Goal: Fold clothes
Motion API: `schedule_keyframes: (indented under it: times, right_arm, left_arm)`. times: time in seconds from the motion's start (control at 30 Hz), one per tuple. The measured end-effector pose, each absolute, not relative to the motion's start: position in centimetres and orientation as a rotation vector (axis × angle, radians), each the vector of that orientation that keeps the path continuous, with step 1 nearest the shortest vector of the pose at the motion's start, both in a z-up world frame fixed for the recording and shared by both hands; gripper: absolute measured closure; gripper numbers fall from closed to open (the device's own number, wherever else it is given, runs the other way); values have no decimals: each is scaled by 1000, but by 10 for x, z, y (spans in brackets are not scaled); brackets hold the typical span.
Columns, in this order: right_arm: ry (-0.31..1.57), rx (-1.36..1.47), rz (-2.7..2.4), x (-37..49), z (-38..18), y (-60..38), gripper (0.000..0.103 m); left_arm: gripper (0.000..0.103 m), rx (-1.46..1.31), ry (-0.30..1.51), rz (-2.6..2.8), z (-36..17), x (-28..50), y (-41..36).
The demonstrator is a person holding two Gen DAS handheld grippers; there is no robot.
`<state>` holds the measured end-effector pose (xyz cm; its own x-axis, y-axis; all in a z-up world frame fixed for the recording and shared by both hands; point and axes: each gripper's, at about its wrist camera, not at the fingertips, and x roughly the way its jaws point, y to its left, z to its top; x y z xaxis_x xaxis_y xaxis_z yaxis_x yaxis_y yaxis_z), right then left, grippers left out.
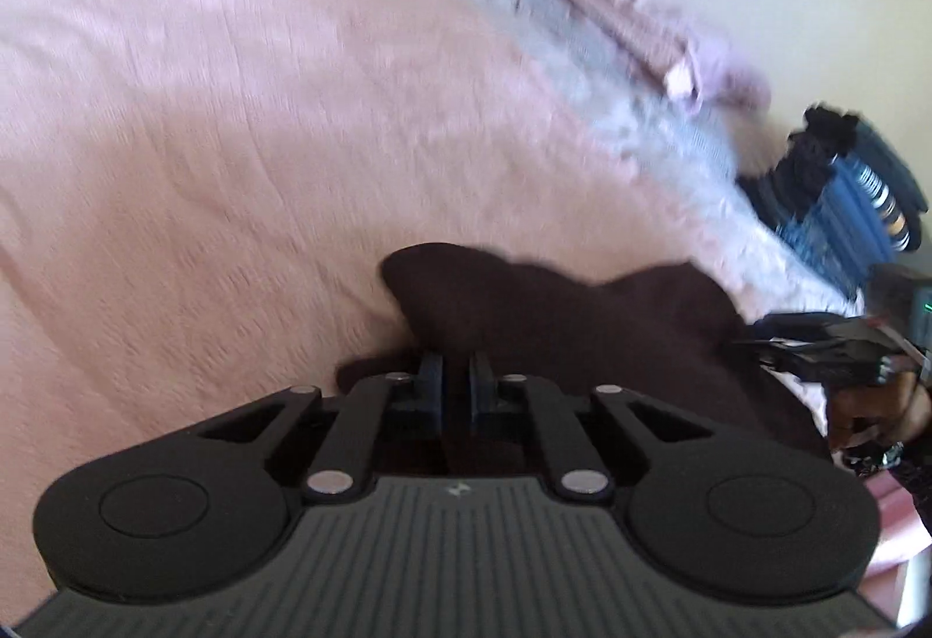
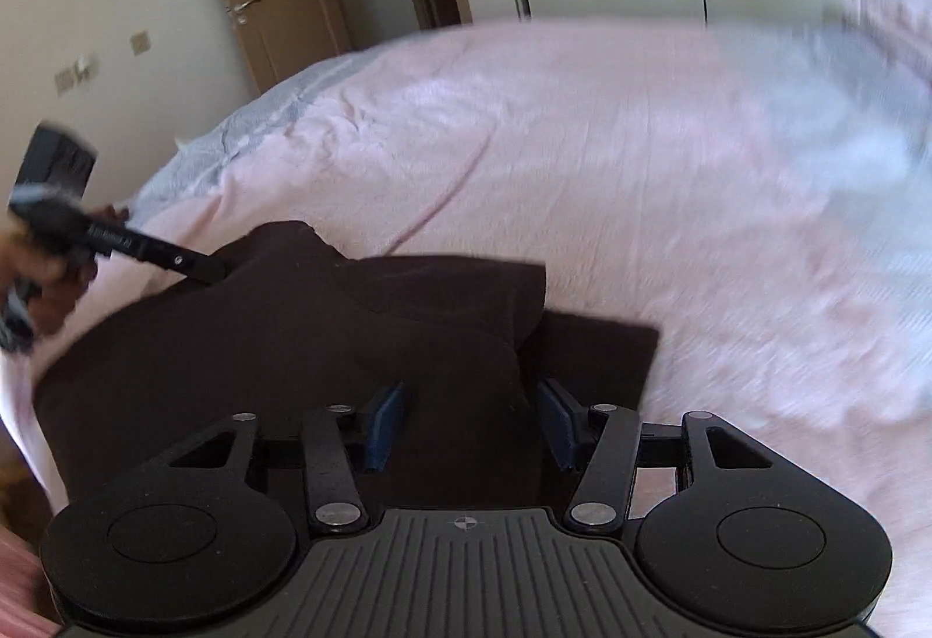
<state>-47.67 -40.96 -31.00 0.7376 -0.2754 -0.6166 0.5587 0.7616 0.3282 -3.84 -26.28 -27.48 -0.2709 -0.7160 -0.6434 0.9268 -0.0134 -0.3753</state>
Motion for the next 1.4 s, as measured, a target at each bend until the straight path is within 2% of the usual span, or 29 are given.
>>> schedule_keyframes:
  times: [0.03, 0.1, 0.23, 0.27, 0.3, 0.33, 0.37, 0.5, 0.63, 0.73, 0.9, 1.1, 1.2, 1.33, 1.4]
  right_arm:
    - [556, 559, -458, -473, -309, -416, 87]
    - [531, 537, -424, -462, -304, -419, 87]
    - [613, 493, -458, -444, -321, -432, 87]
    - [611, 513, -472, -445, -324, -439, 84]
    - [597, 509, -510, -450, -319, -438, 76]
    - [581, 503, -551, -455, -314, -435, 57]
    - [565, 497, -592, -460, -308, -433, 53]
    - [478, 351, -620, -472, -279, -400, 52]
    - [540, 327, -513, -455, -298, -378, 52]
    - [691, 343, -518, -441, -330, -375, 52]
    - [627, 245, -578, -452, -302, -326, 52]
    - [675, 254, -515, -472, -327, -271, 52]
    - [638, 270, -557, -485, -318, -256, 52]
    - [639, 113, -518, -489, -312, -223, 51]
    - [676, 26, -492, -486, -316, -211, 48]
  left_arm:
    - [97, 303, 868, -1625, -270, -37, -255]
    - [97, 336, 863, -1610, -280, -41, -251]
    - [95, 385, 895, -1589, -308, -47, -262]
    - [93, 386, 892, -1585, -307, -47, -262]
    - [91, 384, 890, -1580, -304, -46, -262]
    - [90, 378, 881, -1572, -299, -45, -260]
    - [89, 374, 858, -1558, -292, -43, -257]
    - [90, 394, 723, -1580, -264, -56, -243]
    - [89, 565, 611, -1632, -262, -93, -238]
    - [89, 724, 579, -1608, -283, -120, -242]
    - [89, 740, 565, -1567, -288, -128, -238]
    - [89, 785, 509, -1541, -287, -138, -234]
    - [89, 812, 479, -1529, -285, -142, -232]
    - [89, 835, 455, -1517, -285, -147, -230]
    - [89, 848, 443, -1512, -284, -149, -229]
